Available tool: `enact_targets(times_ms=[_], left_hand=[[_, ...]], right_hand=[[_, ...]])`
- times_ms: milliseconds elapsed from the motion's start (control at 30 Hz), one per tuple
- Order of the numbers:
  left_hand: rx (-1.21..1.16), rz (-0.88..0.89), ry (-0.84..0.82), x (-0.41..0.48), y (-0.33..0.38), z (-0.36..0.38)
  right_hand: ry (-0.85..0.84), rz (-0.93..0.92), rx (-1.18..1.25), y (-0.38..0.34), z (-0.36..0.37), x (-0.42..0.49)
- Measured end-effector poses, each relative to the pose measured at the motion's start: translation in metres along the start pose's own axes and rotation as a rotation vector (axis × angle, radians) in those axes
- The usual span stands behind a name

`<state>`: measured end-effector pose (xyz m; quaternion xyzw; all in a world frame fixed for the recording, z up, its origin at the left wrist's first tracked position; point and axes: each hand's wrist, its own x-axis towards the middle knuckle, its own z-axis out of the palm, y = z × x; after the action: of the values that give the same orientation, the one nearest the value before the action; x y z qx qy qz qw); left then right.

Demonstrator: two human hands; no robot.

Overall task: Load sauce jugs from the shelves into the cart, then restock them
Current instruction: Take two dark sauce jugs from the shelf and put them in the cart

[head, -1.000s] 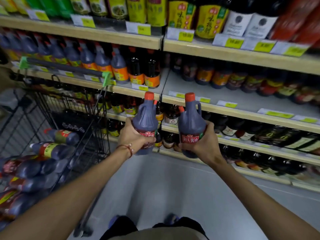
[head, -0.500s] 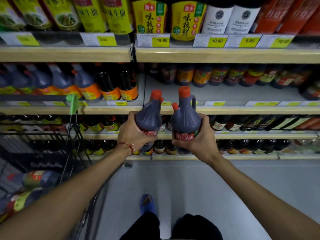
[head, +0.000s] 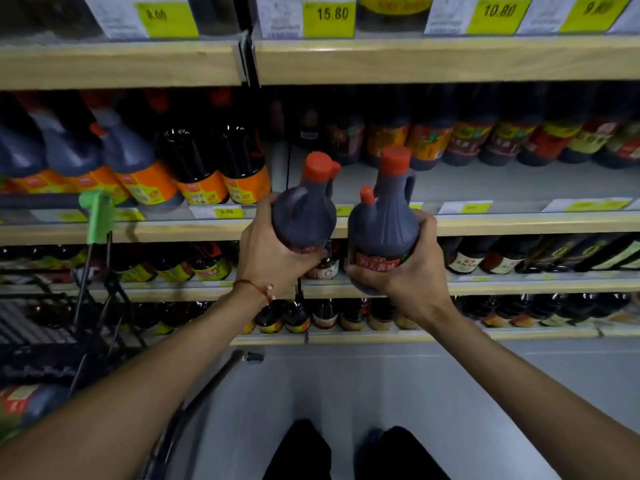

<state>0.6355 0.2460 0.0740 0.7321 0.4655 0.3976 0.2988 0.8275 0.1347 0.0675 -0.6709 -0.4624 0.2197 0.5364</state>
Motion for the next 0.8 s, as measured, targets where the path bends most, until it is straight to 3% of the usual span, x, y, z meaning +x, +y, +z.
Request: enact_targets(times_ms=[367,567,800], left_hand=[[-0.163,0.19,0.177,0.035,-0.012,0.018],[-0.135,0.298,0.183,0.074,-0.014,0.026],[-0.157,0.264,0.286,0.114,-0.025,0.043]], right_hand=[[0.086,-0.227,0.015,0.029,0.008,0.038],[0.115,-0.343,0.06,0.018,0.021,0.063],[0.135,-0.423,0.035,0.02,0.022,0.085]])
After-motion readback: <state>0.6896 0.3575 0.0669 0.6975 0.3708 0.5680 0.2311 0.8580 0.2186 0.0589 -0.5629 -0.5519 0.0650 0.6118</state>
